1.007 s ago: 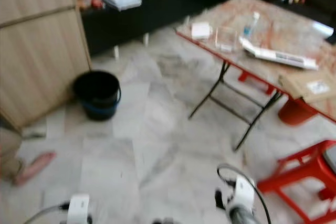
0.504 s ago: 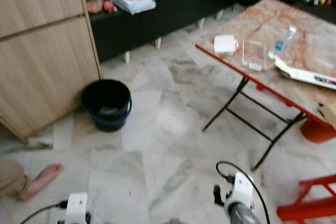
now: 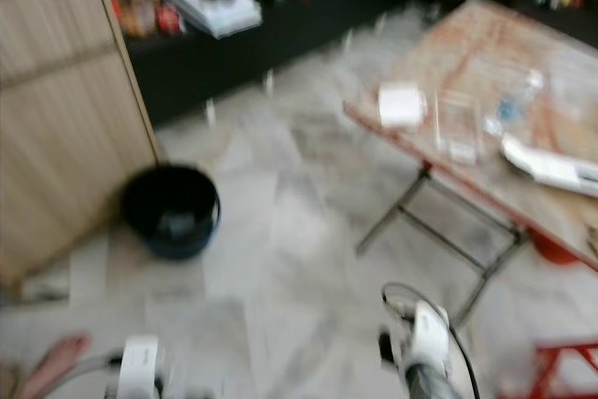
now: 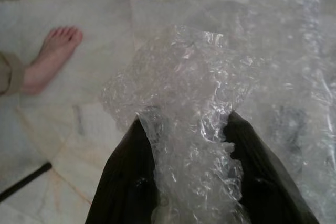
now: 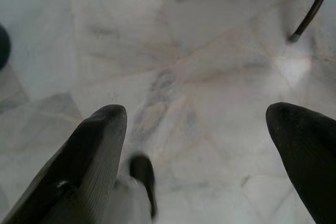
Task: Picking trash to rubbish bin
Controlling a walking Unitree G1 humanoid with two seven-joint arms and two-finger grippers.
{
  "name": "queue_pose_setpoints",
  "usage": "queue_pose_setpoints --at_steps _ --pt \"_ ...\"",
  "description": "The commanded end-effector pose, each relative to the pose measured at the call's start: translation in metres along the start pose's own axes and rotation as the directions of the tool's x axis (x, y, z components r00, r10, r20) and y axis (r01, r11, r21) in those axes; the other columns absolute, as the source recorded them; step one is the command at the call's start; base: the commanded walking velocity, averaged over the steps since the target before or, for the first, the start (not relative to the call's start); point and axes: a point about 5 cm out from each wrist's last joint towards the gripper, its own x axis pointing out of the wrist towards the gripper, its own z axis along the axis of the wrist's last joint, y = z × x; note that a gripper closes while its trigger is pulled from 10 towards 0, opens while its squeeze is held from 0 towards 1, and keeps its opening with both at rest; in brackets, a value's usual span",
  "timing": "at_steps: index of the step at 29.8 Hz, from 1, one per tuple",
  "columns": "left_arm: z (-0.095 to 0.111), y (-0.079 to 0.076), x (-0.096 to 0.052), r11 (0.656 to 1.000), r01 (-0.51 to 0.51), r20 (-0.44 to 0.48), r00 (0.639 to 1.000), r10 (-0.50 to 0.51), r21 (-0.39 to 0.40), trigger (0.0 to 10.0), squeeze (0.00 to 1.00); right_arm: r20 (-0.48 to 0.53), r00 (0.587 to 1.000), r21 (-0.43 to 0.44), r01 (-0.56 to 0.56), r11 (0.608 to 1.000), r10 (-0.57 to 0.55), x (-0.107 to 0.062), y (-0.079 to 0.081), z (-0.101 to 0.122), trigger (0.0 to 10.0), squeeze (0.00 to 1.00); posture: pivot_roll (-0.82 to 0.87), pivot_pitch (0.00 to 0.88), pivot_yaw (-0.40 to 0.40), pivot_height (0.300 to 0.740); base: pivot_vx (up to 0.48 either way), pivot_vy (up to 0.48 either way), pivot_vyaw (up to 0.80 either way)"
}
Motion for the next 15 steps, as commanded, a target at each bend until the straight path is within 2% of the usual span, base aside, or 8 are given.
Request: queue_pose_setpoints --at_steps 1,4,7,11,15 --pt "-0.011 -0.01 -0.0035 1.0 0.026 -0.049 0.998 -0.026 -0.003 10.0 0.0 -0.009 0.999 0.007 0.042 0.999 -0.042 -0.0029 -0.0153 -0.0021 10.0 0.0 0.05 0.178 -0.154 0.74 0.472 0.0 0.0" --pt "-0.0107 -0.0099 -0.0034 1.0 0.027 -0.049 0.998 -0.027 -0.001 10.0 0.0 -0.004 0.999 -0.019 0.033 0.999 -0.033 -0.0027 -0.0146 -0.0009 10.0 0.0 0.05 0.171 -0.152 0.74 0.472 0.0 0.0" --pt "-0.0103 -0.0101 -0.0032 1.0 0.029 -0.049 0.998 -0.029 0.001 10.0 0.0 -0.006 0.999 -0.025 0.033 0.999 -0.033 -0.0026 -0.0143 -0.0008 10.0 0.0 0.05 0.164 -0.151 0.74 0.472 0.0 0.8" --pt "-0.0095 -0.0108 -0.003 0.999 0.032 -0.048 0.998 -0.032 0.005 10.0 0.0 -0.002 1.0 -0.001 0.031 1.0 -0.031 -0.0022 -0.0134 0.0002 10.0 0.0 0.05 0.157 -0.149 0.74 0.472 0.0 0.0" --pt "-0.0092 -0.011 -0.0029 0.999 0.034 -0.047 0.998 -0.033 0.007 10.0 0.0 -0.004 1.0 -0.015 0.029 0.999 -0.029 -0.0022 -0.0134 0.0004 10.0 0.0 0.05 0.151 -0.148 0.74 0.472 0.0 0.0"
